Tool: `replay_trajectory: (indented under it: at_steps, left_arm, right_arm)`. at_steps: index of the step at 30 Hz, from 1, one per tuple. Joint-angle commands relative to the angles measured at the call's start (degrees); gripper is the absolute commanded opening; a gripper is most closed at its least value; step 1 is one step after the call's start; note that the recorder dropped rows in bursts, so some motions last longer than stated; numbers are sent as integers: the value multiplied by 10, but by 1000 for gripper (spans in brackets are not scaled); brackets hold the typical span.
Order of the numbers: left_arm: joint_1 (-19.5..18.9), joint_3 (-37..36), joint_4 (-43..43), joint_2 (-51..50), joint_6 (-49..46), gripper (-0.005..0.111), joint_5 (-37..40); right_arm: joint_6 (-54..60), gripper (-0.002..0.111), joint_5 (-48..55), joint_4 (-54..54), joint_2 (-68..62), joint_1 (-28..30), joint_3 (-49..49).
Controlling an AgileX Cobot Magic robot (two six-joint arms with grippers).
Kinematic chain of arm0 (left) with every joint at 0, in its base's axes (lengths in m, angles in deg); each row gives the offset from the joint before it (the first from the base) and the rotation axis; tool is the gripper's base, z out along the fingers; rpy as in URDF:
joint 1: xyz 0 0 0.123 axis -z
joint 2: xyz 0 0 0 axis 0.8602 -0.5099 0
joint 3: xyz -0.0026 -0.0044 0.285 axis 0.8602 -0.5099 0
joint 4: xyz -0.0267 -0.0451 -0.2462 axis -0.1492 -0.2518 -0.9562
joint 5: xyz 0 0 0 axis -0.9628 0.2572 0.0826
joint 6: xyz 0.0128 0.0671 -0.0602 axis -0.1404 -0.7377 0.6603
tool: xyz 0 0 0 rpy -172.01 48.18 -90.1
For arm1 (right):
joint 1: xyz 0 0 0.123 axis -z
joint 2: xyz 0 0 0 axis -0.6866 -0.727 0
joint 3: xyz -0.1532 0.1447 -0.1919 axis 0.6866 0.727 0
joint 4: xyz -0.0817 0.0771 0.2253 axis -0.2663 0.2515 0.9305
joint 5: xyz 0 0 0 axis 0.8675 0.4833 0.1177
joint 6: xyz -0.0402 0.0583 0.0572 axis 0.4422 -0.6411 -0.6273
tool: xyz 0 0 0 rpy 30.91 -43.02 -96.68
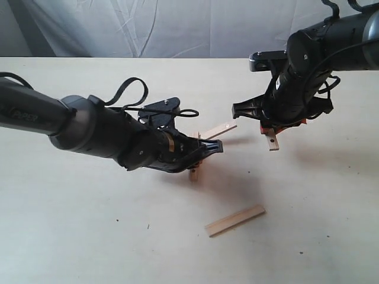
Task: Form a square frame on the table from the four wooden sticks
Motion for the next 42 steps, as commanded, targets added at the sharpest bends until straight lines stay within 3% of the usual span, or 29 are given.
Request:
replay_trajectory:
  at_steps: [1,7,15,27,42]
  left_arm:
    - [-10,3,6,1,-1,0,2]
    - [-10,3,39,1,-1,0,13]
    - [-10,3,101,4,-1,0,104]
    - [-11,3,108,27,-1,0,109]
    - [-11,3,128,27,-1,0,124]
  right_arm:
    - [5,0,1,-2,5,3,-2]
    - [5,0,4,12,5,3,-2]
    - [52,0,7,61,5,-2,-2]
    - [52,0,-19,104,-48,-48,-2]
    - [97,0,-80,224,-69,-67,-2]
